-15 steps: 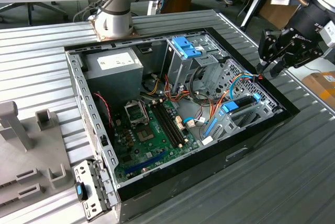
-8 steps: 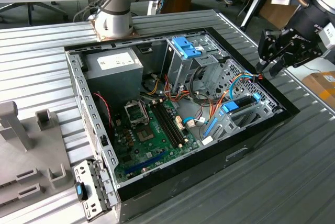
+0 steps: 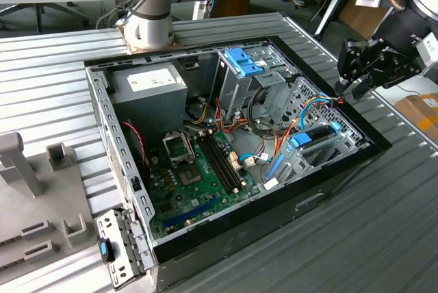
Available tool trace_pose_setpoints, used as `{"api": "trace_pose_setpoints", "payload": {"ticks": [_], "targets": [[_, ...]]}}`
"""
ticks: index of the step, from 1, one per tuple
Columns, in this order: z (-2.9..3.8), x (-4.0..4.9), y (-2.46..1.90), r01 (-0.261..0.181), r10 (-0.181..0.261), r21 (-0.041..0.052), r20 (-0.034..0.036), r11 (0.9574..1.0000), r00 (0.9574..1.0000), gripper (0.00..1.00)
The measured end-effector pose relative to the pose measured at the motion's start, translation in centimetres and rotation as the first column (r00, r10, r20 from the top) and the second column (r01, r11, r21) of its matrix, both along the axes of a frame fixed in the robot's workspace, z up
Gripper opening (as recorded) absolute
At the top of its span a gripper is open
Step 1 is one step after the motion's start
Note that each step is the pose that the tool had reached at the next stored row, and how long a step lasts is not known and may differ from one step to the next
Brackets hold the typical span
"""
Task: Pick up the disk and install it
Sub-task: 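Insert the disk into the insertion slot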
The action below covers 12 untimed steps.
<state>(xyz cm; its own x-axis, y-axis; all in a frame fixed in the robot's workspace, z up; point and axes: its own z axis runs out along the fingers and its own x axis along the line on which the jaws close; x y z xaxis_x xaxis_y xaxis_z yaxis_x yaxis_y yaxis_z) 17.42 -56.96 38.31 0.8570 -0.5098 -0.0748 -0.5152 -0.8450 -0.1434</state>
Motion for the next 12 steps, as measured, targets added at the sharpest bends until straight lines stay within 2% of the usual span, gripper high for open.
{"api": "trace_pose_setpoints", "payload": {"ticks": [3, 8, 9, 10, 11, 12], "targets": [[-0.22, 0.0, -0.05, 0.0, 0.0, 0.0054, 0.0055, 1.0, 1.0, 0.44], [-0.25, 0.0, -0.06, 0.0, 0.0, 0.0055, 0.0056, 1.0, 1.0, 0.44], [-0.26, 0.0, -0.06, 0.0, 0.0, 0.0057, 0.008, 1.0, 1.0, 0.44], [-0.29, -0.01, -0.06, 0.0, 0.0, 0.0061, 0.0148, 1.0, 0.9999, 0.44], [-0.28, -0.02, -0.06, 0.0, 0.0, 0.0056, 0.0343, 1.0, 0.9994, 0.44], [-0.3, -0.02, -0.06, 0.0, 0.0, 0.0058, 0.0478, 1.0, 0.9989, 0.44]]}}
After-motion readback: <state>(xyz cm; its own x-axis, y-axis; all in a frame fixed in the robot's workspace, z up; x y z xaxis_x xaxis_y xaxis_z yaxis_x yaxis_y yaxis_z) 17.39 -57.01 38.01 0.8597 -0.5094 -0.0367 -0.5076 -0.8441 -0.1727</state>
